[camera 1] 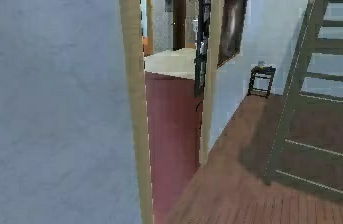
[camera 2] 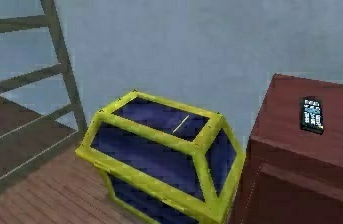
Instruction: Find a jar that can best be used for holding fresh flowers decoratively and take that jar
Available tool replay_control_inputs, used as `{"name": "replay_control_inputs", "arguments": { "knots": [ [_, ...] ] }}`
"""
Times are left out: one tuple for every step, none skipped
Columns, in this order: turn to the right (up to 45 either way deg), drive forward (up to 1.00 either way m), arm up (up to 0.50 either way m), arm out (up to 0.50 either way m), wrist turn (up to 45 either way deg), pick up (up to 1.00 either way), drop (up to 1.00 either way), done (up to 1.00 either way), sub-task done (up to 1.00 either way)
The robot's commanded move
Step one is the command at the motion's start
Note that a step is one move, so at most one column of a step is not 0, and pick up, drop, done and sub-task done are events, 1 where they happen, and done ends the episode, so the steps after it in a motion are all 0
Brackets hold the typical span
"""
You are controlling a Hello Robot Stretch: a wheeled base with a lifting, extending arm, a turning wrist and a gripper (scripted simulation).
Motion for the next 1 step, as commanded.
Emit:
{"name": "replay_control_inputs", "arguments": {
  "knots": [
    [-45.0,0.00,0.00,0.00,0.0,0.00,0.00,0.00,0.00]
  ]
}}
